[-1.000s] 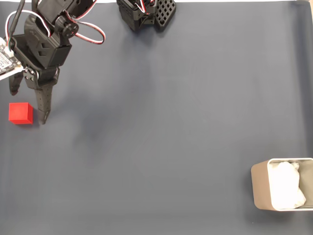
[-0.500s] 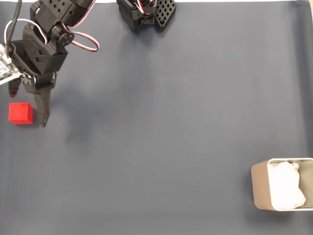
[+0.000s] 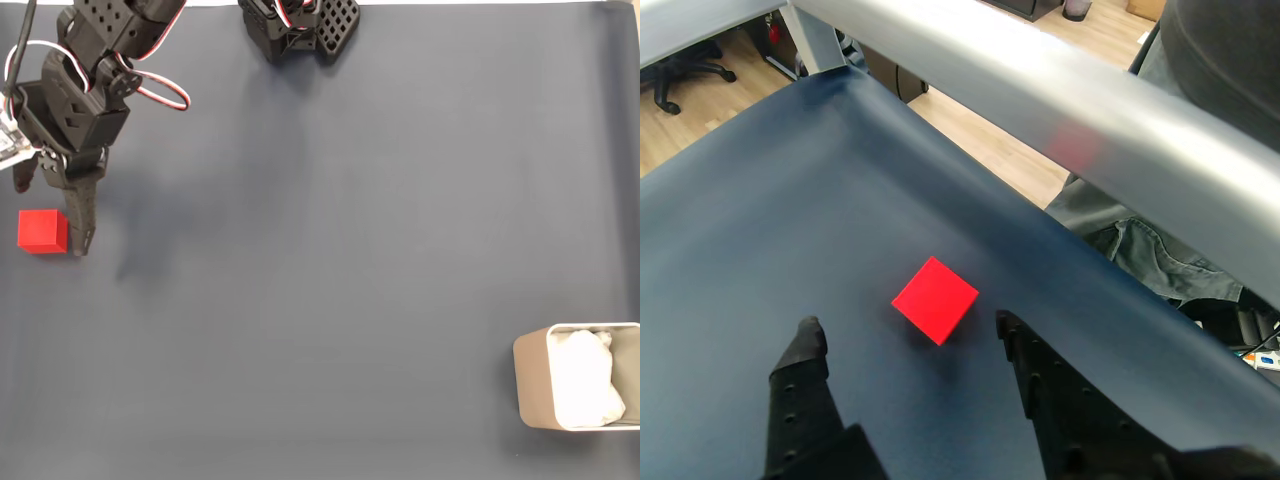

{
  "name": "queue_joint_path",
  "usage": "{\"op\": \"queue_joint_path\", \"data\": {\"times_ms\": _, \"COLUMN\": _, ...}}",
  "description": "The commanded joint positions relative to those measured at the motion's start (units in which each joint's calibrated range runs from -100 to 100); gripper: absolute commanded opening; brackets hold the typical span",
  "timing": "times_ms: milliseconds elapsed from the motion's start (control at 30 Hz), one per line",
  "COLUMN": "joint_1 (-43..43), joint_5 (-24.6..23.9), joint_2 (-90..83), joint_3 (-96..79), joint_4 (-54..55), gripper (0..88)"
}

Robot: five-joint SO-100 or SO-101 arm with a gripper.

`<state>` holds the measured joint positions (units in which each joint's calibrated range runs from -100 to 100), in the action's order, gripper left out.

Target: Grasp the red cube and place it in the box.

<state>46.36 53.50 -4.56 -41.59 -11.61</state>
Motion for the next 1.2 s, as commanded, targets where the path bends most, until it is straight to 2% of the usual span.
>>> {"op": "queue_joint_path", "data": {"times_ms": 0, "joint_1": 0.3, "joint_5": 0.3, "joint_2": 0.0, "joint_3": 0.5, "joint_4": 1.3, "gripper": 39.5}}
{"op": "queue_joint_path", "data": {"times_ms": 1167, "joint_1": -4.4, "joint_5": -1.3, "joint_2": 7.4, "joint_3": 6.5, "joint_4": 2.0, "gripper": 40.0}}
